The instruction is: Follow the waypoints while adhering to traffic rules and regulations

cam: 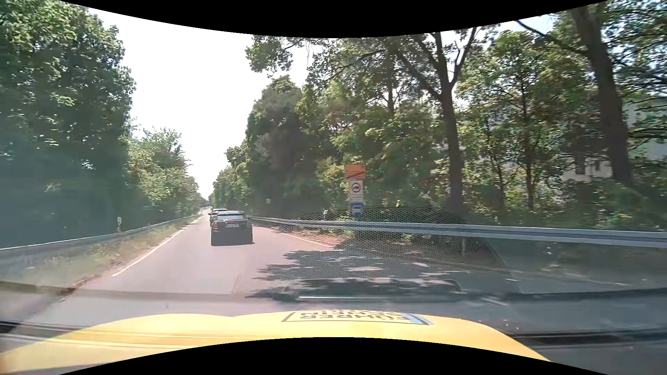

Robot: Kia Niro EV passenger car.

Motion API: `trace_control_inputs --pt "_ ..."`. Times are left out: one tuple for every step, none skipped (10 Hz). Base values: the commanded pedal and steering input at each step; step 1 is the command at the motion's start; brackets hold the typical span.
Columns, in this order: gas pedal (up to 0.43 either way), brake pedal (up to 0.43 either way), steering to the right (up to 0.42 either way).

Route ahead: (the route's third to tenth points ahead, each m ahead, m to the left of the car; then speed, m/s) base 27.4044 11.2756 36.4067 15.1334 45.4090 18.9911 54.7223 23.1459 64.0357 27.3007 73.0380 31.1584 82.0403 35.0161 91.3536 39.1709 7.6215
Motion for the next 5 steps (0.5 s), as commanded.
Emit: trace_control_inputs --pt "0.189 0.000 -0.215" --pt "0.197 0.000 -0.200" --pt "0.220 0.000 -0.185" --pt "0.220 0.000 -0.174" --pt "0.228 0.000 -0.163"
